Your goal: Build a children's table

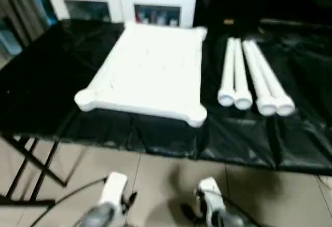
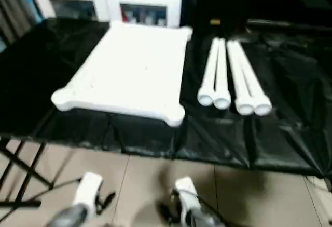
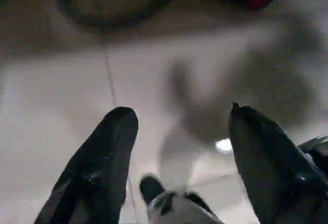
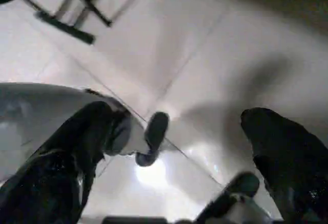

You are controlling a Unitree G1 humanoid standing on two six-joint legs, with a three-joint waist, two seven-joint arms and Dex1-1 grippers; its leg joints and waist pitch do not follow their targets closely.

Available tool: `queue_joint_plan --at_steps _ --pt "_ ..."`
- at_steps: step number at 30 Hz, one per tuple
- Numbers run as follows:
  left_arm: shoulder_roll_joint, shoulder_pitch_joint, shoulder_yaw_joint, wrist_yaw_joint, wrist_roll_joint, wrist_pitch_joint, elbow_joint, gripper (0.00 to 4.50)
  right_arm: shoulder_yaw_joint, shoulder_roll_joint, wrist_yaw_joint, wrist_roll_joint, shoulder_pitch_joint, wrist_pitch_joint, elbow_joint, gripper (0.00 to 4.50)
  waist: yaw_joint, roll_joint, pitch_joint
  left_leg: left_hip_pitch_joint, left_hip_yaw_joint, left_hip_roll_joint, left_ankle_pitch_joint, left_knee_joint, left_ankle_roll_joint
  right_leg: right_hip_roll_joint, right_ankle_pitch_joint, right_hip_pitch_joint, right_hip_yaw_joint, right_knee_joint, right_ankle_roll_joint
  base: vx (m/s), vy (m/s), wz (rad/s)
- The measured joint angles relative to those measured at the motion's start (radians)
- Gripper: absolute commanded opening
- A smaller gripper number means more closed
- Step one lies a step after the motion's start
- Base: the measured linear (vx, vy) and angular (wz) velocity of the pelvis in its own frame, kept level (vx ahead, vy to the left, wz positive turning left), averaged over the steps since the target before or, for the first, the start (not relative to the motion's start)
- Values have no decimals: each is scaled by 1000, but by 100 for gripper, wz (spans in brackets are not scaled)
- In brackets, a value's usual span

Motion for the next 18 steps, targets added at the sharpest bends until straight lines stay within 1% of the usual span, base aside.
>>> queue_joint_plan --at_steps 2,5,6,7,8,9,11,13,16,17,18 --pt "14 44 -10 -43 -5 -23 -100 322 30 -31 56 1 27 2 -119 450 -1 -2 2 1 0 0 0 0 0 0 -3 1 1 0 5 0 0 0" --pt "26 94 -29 -86 -30 -19 -252 322 58 -71 121 17 51 27 -278 450 -1 -8 3 3 0 0 0 0 0 1 -4 1 2 1 7 0 0 0" --pt "32 113 -32 -95 -40 -4 -303 322 66 -84 141 27 65 47 -334 450 -2 -9 4 3 0 0 0 0 0 1 -4 1 2 1 7 0 0 0" --pt "48 149 -33 -113 -58 6 -399 322 76 -113 175 50 92 64 -442 450 -1 -11 5 3 0 0 0 -1 0 1 -4 2 2 0 7 0 0 0" --pt "66 178 -32 -128 -79 36 -484 322 78 -142 206 75 105 106 -535 450 -1 -13 7 3 0 0 0 0 0 1 -4 1 3 1 7 0 0 0" --pt "84 210 -32 -145 -99 53 -563 322 78 -173 231 101 123 133 -623 450 0 -15 8 3 0 0 0 -1 0 1 -4 2 3 0 7 0 0 0" --pt "110 245 -28 -168 -123 74 -671 322 65 -220 270 144 130 180 -750 450 -1 -16 7 4 0 0 0 -1 0 2 -4 2 3 0 7 0 0 0" --pt "114 255 -28 -176 -133 85 -715 322 58 -236 294 173 130 203 -815 450 0 -18 6 4 0 0 0 -1 0 2 -4 2 4 0 7 0 0 0" --pt "131 300 -29 -187 -159 115 -808 322 58 -271 322 215 133 255 -909 450 0 -20 5 3 -1 0 0 -1 0 2 -4 2 4 1 7 0 0 0" --pt "143 322 -24 -187 -179 140 -869 322 50 -293 330 242 133 293 -959 450 1 -22 6 3 -1 0 0 0 0 3 -4 1 4 1 7 0 0 0" --pt "149 324 -20 -187 -189 150 -898 322 37 -301 334 255 132 307 -986 450 1 -23 6 3 -1 0 0 -1 0 3 -4 1 4 1 7 0 0 0"
